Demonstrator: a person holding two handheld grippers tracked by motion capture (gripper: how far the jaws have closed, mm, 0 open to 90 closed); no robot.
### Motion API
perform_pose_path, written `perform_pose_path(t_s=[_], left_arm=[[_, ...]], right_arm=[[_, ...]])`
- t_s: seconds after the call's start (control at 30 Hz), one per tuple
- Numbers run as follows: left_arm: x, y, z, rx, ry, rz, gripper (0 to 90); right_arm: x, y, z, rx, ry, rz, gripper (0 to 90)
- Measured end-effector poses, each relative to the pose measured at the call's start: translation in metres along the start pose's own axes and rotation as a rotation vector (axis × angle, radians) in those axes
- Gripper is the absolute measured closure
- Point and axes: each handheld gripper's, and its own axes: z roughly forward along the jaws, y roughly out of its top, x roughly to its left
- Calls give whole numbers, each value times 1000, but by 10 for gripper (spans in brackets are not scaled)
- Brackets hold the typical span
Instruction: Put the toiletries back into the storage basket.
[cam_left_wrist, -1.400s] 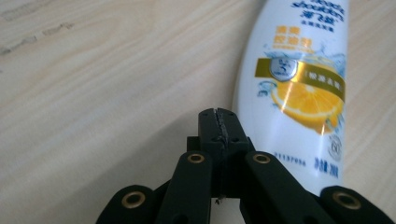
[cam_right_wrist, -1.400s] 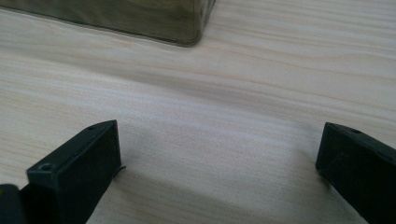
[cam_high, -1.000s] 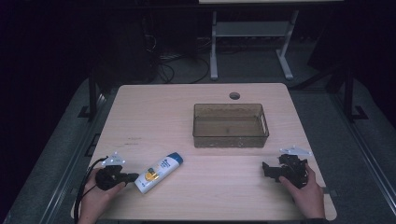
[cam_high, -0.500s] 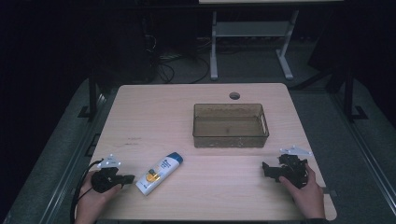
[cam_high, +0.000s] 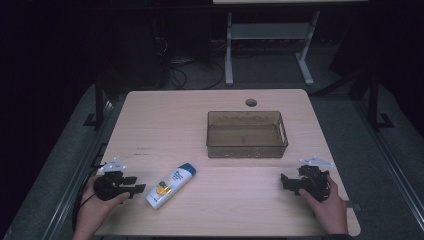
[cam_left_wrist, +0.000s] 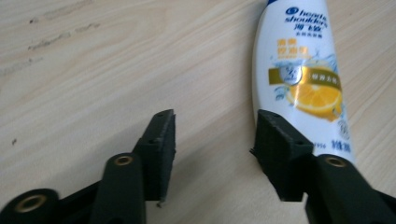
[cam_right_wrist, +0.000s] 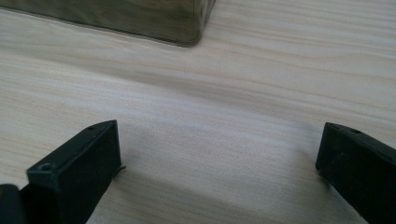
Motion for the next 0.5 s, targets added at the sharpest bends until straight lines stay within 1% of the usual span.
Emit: perform_pose_path(t_s=[0.1,0.13,0.17,0.2,0.27,0.5], left_arm=[[-2,8,2,1,-6,12,404],[-3,11,2,-1,-5,26,390],[-4,13,3,-5,-8,24,384],[-5,16,3,-5,-10,32,372],[-8,22,5,-14,-15,30,348],[-19,40,15,-7,-40,51,272]], right_arm=[[0,0,0,-1,0,-1,0],[0,0,0,0,0,-1,0],[0,0,0,0,0,-1,0],[0,0,0,0,0,-1,0],[0,0,0,0,0,-2,0],[0,0,0,0,0,-3,0]])
